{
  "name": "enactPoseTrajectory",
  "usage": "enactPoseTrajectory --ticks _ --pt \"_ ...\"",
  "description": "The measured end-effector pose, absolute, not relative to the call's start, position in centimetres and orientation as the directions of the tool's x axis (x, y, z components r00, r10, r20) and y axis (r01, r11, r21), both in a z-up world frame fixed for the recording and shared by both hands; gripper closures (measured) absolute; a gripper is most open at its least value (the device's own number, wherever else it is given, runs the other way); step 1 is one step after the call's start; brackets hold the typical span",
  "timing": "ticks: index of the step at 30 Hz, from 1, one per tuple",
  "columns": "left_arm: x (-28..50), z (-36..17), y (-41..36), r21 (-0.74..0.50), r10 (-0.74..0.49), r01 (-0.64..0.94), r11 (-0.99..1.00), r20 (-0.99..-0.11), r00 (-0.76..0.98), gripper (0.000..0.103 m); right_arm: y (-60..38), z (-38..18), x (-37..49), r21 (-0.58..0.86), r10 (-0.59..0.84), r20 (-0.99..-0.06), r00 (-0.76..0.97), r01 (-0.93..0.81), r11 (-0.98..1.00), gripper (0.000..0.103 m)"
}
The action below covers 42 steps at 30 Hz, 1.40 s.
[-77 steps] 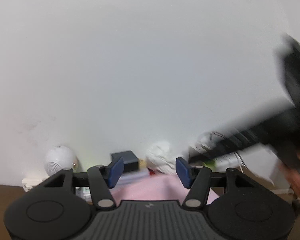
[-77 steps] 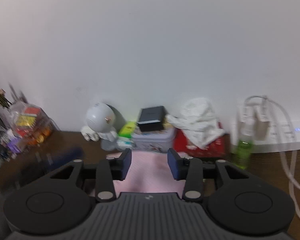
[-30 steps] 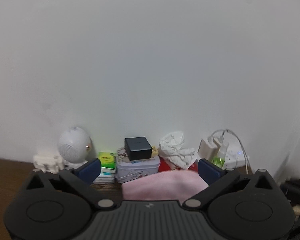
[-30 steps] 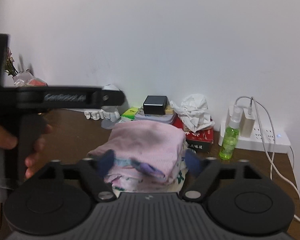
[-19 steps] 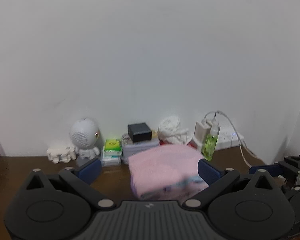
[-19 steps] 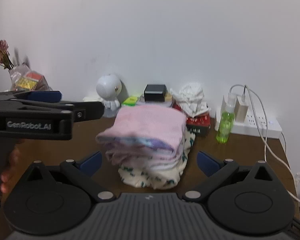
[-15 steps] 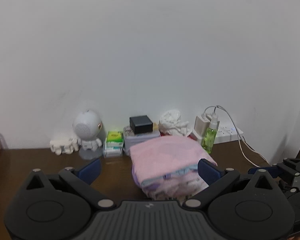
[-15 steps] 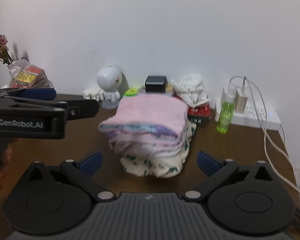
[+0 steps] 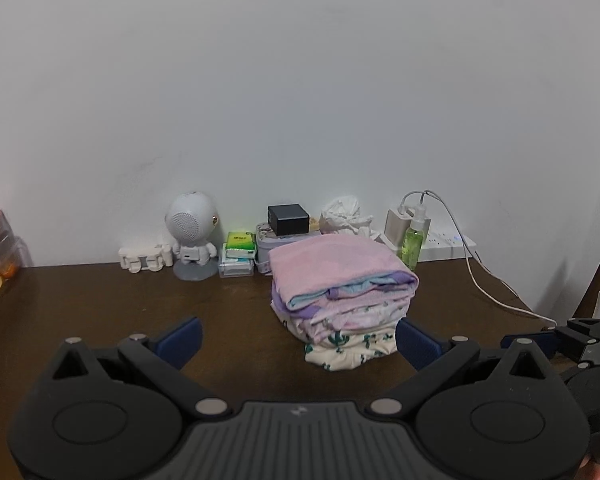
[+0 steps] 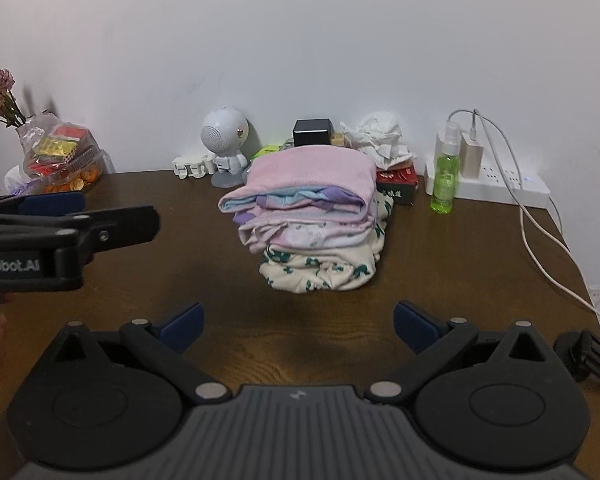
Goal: Fold clothes
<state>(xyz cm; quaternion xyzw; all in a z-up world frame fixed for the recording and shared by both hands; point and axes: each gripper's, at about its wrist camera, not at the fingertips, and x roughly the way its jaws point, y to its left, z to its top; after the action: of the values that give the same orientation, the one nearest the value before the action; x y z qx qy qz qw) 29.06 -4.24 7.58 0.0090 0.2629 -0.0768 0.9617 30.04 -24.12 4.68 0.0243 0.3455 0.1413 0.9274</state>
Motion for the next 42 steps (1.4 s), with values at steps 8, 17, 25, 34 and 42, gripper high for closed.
enactPoseTrajectory --ticks 8,17,25,34,42 --pt "25.7 6.9 -3.2 -0.028 -0.141 0.147 0.989 -0.512 0.848 0.0 -24.0 4.5 26.6 0.119 0.256 -0.632 0.731 -0.235 0.965 0.0" --pt "20.1 5.7 -2.1 -0.011 -0.126 0.139 0.99 -0.495 0.86 0.0 -23.1 4.6 21.5 0.064 0.216 -0.615 0.759 -0.225 0.972 0.0" --pt "14.5 4.2 -0.6 -0.073 -0.164 0.148 0.986 -0.515 0.841 0.0 -22.0 4.2 16.3 0.033 0.233 -0.614 0.754 -0.271 0.962 0.0" --pt "9.0 3.0 0.6 -0.112 -0.202 0.169 0.979 -0.505 0.839 0.0 -21.9 2.4 11.2 0.02 0.233 -0.604 0.762 -0.278 0.96 0.0" --pt "4.7 1.3 1.3 -0.094 -0.191 0.166 0.982 -0.51 0.839 0.0 -23.4 0.6 7.2 0.049 0.207 -0.581 0.787 -0.22 0.974 0.0"
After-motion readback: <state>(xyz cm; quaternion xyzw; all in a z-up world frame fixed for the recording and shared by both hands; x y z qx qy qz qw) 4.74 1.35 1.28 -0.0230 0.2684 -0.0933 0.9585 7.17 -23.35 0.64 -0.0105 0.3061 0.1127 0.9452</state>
